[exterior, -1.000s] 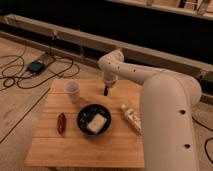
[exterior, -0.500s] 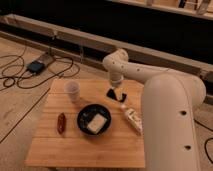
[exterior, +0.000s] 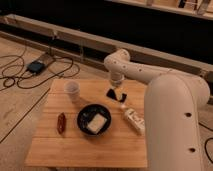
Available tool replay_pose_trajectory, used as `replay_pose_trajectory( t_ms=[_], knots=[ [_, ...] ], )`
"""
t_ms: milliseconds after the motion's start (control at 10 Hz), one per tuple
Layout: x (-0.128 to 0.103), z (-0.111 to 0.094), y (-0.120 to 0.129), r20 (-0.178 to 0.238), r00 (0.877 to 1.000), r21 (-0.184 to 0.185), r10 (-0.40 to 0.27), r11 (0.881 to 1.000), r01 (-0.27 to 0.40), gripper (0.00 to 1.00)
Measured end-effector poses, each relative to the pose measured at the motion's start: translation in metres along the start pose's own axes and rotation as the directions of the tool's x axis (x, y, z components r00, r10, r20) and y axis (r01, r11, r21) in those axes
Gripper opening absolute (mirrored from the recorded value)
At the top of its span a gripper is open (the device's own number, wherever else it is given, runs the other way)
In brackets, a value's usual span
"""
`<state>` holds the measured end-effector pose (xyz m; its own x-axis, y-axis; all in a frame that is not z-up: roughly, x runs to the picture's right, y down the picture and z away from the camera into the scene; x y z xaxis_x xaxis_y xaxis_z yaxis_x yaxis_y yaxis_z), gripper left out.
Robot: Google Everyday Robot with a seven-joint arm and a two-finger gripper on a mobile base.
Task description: Knock the eraser over
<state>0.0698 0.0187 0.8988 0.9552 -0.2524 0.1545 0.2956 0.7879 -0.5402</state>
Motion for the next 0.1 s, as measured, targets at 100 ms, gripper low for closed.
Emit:
replay_pose_trajectory(
  t_ms=[100],
  knots=[
    [-0.0003, 0.0000, 0.0001, 0.001, 1.000, 0.000, 0.000, 1.000, 0.000, 0.80]
  ],
)
